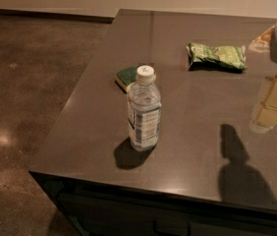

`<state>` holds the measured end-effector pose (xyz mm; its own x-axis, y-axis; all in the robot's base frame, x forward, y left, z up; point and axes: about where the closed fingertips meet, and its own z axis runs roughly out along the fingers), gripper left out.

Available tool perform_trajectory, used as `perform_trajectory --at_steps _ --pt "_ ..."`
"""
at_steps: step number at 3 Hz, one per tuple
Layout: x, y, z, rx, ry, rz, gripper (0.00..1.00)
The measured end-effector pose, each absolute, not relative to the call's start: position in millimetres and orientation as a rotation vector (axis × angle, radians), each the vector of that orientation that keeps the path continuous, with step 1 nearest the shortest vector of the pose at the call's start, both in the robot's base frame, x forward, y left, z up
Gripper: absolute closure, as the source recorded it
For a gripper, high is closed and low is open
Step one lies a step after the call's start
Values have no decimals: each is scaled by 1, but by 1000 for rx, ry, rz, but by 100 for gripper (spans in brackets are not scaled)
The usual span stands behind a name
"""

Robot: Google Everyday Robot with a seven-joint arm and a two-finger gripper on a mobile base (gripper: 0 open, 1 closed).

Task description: Knock blue plastic bottle over

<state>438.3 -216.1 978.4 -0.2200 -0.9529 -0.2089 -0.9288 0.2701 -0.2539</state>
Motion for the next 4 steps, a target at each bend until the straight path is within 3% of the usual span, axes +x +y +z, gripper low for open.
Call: perform_trajectory --at_steps 2,4 --pt "435 -204 975 -1727 2200 -27 0" --pt "427 -153 960 -1681 2058 301 0"
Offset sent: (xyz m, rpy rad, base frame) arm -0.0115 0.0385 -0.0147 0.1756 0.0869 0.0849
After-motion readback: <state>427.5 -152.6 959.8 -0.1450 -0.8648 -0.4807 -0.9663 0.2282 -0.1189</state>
